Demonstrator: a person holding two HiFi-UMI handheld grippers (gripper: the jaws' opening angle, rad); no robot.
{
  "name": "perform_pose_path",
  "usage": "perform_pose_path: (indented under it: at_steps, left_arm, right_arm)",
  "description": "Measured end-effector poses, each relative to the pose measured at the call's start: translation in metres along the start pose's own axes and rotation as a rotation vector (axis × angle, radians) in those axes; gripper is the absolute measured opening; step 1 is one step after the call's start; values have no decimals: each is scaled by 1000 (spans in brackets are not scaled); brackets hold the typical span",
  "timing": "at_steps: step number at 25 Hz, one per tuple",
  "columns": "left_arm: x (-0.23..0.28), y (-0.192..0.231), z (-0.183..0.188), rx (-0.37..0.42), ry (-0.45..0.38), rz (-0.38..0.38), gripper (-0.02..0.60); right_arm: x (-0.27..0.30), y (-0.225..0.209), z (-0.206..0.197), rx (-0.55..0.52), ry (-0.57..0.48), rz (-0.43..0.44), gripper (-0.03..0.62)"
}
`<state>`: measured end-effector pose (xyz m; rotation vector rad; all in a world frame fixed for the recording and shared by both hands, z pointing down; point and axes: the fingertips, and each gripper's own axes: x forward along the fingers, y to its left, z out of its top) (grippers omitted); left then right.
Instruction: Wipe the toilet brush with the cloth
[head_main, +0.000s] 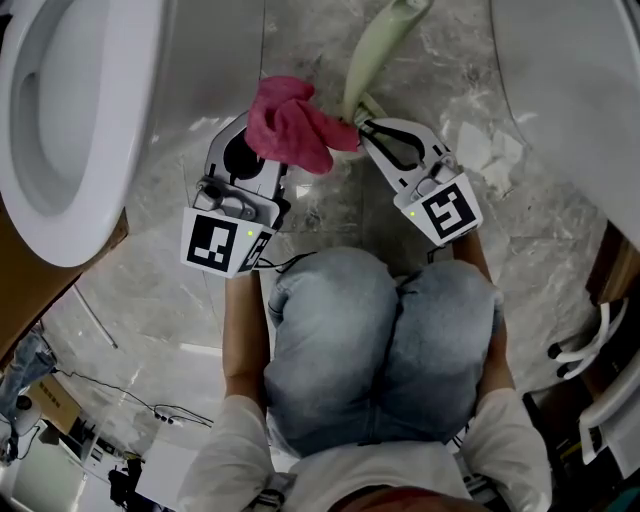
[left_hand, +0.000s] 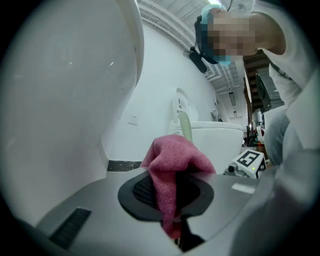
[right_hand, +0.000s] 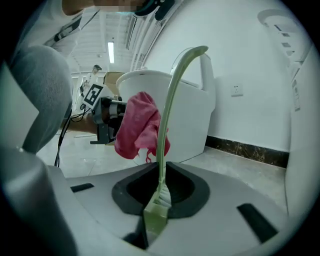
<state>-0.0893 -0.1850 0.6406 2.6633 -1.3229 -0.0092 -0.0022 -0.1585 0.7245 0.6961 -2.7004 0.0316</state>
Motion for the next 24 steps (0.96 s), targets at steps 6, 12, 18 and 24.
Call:
perform_pose_path:
  at_steps: [6, 12, 18, 24]
  left_arm:
    - [0, -5, -28, -14, 34, -30, 41]
    - [-2, -5, -34, -29, 42, -43, 41]
    - [-2, -9, -38, -30, 53, -55, 40]
    - [0, -9, -45, -23, 77, -63, 40]
  right_arm:
    - [-6, -4, 7, 67, -46, -41, 17]
    - [-7, -7, 11, 88, -56, -54, 12]
    - [-6, -7, 13, 81, -59, -51, 11]
    - [-6, -8, 15, 99, -64, -51, 11]
